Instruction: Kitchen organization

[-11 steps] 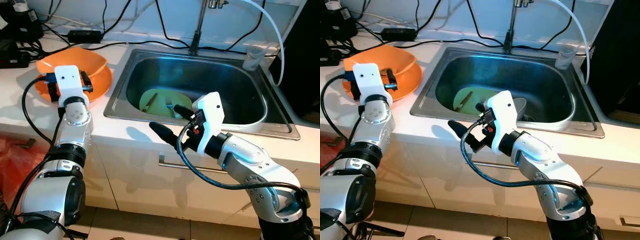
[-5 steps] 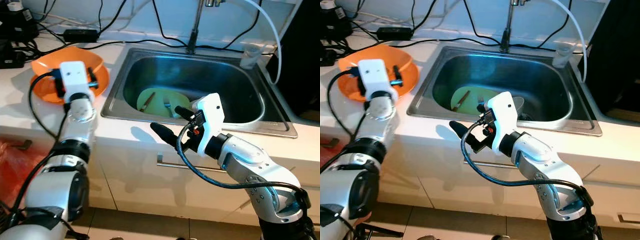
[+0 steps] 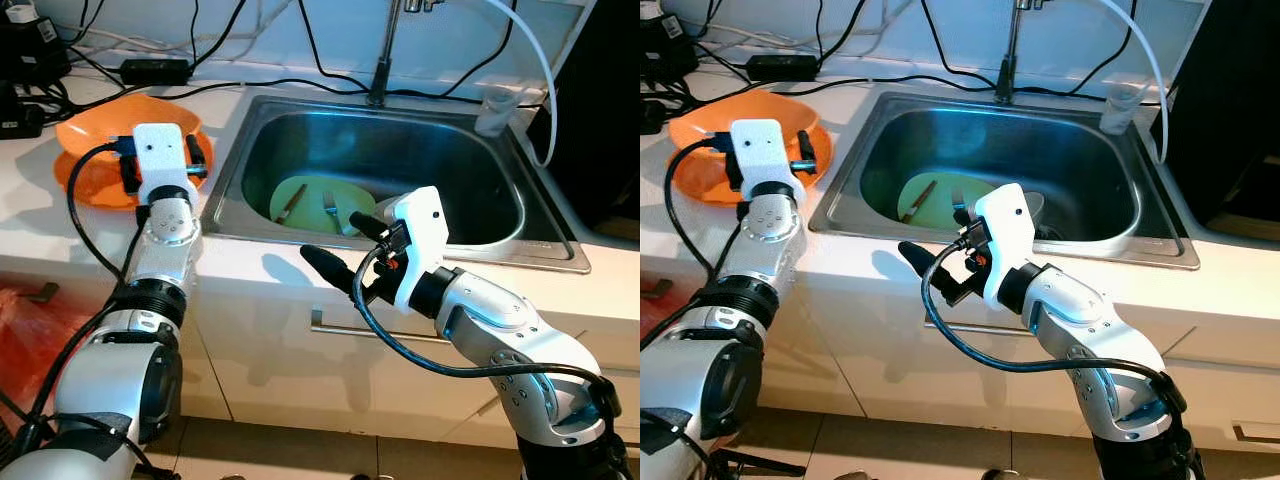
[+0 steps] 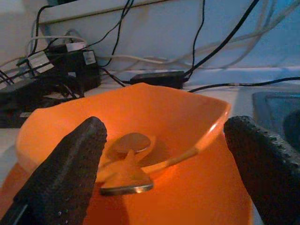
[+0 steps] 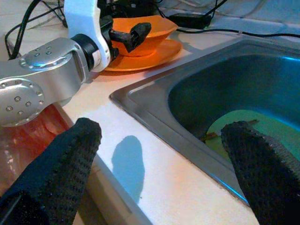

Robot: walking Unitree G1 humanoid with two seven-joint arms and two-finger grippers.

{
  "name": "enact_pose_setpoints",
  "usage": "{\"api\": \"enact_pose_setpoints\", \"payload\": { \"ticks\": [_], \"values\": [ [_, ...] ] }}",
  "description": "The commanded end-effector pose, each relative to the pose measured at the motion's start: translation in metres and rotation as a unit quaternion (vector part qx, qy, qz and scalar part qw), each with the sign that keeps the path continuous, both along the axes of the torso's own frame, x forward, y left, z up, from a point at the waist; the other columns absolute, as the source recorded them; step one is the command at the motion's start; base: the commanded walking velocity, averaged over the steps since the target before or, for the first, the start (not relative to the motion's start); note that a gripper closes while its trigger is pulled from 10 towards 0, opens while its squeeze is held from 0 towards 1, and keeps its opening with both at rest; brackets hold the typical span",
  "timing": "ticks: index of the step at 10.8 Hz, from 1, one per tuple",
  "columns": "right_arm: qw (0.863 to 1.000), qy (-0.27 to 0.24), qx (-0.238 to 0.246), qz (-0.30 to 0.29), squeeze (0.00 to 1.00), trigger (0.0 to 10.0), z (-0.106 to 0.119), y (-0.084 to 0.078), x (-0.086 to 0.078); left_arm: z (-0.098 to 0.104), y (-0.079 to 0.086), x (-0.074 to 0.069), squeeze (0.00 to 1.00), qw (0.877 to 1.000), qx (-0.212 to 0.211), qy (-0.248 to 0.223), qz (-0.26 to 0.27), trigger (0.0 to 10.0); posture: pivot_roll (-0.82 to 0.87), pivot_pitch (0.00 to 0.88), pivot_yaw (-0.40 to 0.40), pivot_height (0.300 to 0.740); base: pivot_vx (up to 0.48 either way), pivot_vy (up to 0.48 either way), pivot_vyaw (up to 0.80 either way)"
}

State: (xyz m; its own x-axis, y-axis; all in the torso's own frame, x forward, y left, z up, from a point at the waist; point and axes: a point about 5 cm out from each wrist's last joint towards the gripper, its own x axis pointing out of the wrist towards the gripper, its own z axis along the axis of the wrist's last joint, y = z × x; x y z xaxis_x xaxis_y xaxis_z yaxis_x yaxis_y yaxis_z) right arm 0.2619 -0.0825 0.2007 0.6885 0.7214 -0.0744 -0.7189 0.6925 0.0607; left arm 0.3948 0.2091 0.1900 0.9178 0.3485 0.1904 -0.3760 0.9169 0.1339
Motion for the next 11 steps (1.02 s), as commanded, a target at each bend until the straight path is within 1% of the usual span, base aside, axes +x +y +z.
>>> {"api": "enact_pose_setpoints", "payload": {
  "ticks": [1,2,8,11],
  "values": [
    [1.0,0.001,-0.001,-0.005,0.0,10.0,-0.001,-0.0021,-0.0002,0.0001,0.0011,0.0005,0.0,1.0,-0.002,0.002,-0.003,1.9,-0.04,0.04,-0.022,0.74,0.0,0.0,0.0],
    [1.0,0.001,0.0,-0.006,0.0,10.0,-0.0011,-0.0023,-0.0003,-0.0006,0.0014,0.0005,0.0,1.0,0.0,0.005,-0.005,0.0,-0.04,0.04,-0.021,0.74,0.0,0.0,0.0],
    [1.0,0.002,0.0,-0.003,0.0,10.0,-0.0013,-0.0018,0.0009,-0.0031,0.0009,0.0001,0.0,1.0,-0.002,0.007,-0.009,0.0,-0.04,0.04,-0.025,0.74,0.0,0.0,0.0],
    [1.0,0.003,0.005,0.017,0.0,10.0,-0.0006,0.0012,-0.0031,-0.0024,0.001,0.0,0.0,1.0,-0.003,0.004,-0.011,0.0,-0.04,0.04,-0.025,0.74,0.0,0.0,0.0]
  ]
}}
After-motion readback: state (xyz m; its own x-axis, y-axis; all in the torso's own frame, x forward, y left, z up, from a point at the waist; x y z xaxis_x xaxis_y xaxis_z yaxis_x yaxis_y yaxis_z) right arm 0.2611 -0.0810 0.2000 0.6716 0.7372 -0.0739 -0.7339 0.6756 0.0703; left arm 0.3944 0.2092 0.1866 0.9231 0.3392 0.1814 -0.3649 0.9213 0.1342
